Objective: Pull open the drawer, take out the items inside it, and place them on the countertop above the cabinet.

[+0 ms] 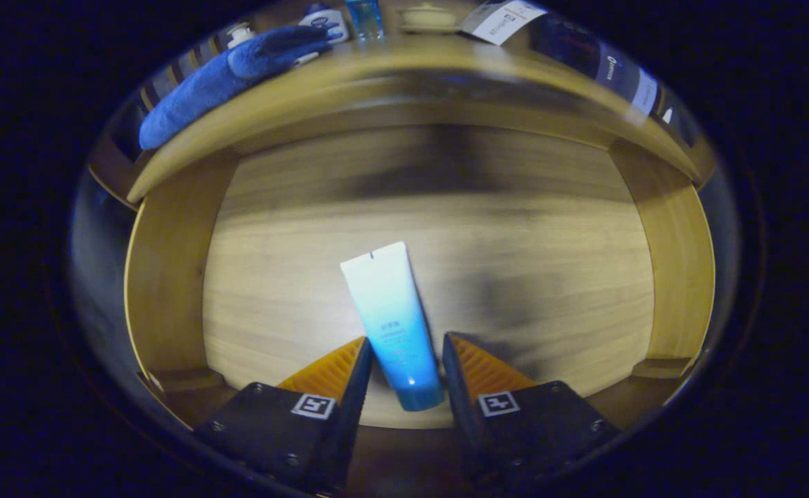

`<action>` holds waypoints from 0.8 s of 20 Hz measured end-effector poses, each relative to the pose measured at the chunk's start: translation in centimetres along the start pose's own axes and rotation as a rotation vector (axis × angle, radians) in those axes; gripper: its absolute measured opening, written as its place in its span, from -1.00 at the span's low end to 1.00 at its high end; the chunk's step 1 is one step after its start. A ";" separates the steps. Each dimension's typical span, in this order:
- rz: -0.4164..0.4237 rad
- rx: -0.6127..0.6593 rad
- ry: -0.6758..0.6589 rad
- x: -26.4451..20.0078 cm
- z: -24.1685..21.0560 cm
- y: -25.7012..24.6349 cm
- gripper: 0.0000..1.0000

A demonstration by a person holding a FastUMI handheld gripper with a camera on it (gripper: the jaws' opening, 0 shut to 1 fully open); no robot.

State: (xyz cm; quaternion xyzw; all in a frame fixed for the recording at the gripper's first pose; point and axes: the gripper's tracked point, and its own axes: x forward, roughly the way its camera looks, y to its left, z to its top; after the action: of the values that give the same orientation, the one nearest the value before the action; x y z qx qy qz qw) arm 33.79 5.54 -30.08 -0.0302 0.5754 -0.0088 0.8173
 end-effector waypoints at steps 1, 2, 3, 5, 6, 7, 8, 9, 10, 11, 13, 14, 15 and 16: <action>-0.025 -0.019 -0.007 -0.5 0.3 -0.7 -0.12; -0.027 -0.006 -0.029 -0.4 0.7 -0.7 -0.11; -0.015 0.014 -0.071 -0.5 1.1 -0.7 -0.23; -0.016 0.036 -0.180 -1.8 2.2 -1.7 -0.23; -0.039 0.046 -0.228 -2.6 2.7 -2.6 -0.24; -0.045 0.056 -0.267 -2.3 2.9 -3.4 -0.23; -0.042 0.064 -0.307 -2.8 2.9 -3.7 -0.24; -0.039 0.075 -0.351 -3.3 2.9 -4.1 -0.23; -0.043 0.074 -0.401 -3.9 3.3 -4.7 -0.23; -0.049 0.063 -0.455 -4.8 3.4 -5.2 -0.24; -0.033 0.051 -0.571 -6.8 3.6 -5.5 -0.24; -0.011 0.054 -0.620 -7.8 3.5 -5.3 -0.24; 0.010 0.061 -0.665 -8.8 3.6 -5.0 -0.24; 0.025 0.079 -0.707 -9.8 3.6 -5.1 -0.24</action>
State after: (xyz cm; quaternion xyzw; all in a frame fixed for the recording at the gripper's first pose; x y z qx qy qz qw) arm 33.94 1.11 -19.32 0.0075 0.2565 -0.0101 0.9665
